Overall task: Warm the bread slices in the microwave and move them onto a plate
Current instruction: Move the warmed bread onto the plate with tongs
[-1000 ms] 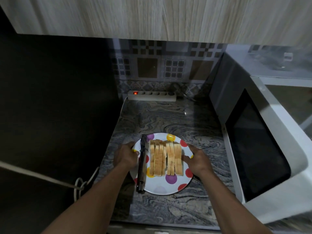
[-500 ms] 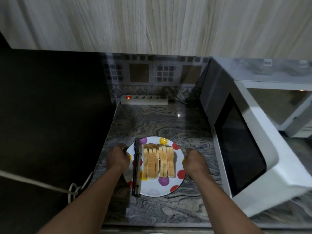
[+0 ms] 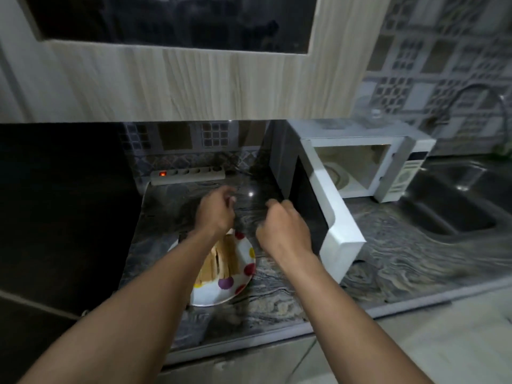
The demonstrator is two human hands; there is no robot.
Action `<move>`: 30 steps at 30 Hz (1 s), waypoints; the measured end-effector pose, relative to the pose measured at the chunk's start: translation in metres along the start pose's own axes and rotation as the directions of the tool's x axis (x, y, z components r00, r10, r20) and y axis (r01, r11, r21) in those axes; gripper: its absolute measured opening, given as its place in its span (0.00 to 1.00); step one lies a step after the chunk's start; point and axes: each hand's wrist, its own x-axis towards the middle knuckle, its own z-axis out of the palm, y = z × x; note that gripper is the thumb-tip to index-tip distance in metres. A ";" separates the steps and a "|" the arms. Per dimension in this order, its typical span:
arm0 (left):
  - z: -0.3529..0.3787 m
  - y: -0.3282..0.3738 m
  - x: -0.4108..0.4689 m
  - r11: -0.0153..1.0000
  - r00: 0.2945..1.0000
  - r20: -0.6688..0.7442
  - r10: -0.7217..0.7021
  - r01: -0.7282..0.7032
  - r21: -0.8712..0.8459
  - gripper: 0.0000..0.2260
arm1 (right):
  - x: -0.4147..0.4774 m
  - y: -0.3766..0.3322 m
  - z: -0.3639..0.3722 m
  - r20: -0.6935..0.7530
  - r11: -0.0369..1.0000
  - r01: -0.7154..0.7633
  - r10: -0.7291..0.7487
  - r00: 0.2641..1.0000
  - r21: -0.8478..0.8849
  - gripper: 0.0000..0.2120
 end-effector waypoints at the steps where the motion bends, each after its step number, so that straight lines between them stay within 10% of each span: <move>1: 0.004 0.012 0.004 0.998 0.997 0.037 0.062 -0.062 -0.006 0.10 | -0.005 -0.001 -0.009 -0.037 0.999 0.023 -0.024 0.999 -0.034 0.24; 7: 0.031 0.088 0.022 0.893 0.874 0.219 0.433 -0.449 0.026 0.17 | -0.015 0.016 -0.044 -0.328 0.957 0.044 -0.141 0.934 -0.288 0.25; 19: 0.084 0.144 0.027 0.616 0.650 0.441 0.619 -0.750 0.241 0.25 | -0.019 0.096 -0.054 -0.211 0.924 -0.067 -0.014 0.977 -0.375 0.28; 30: 0.148 0.192 0.013 0.669 0.759 0.305 0.576 -0.652 0.357 0.22 | 0.028 0.233 -0.099 -0.264 0.875 0.118 -0.266 0.927 -0.469 0.33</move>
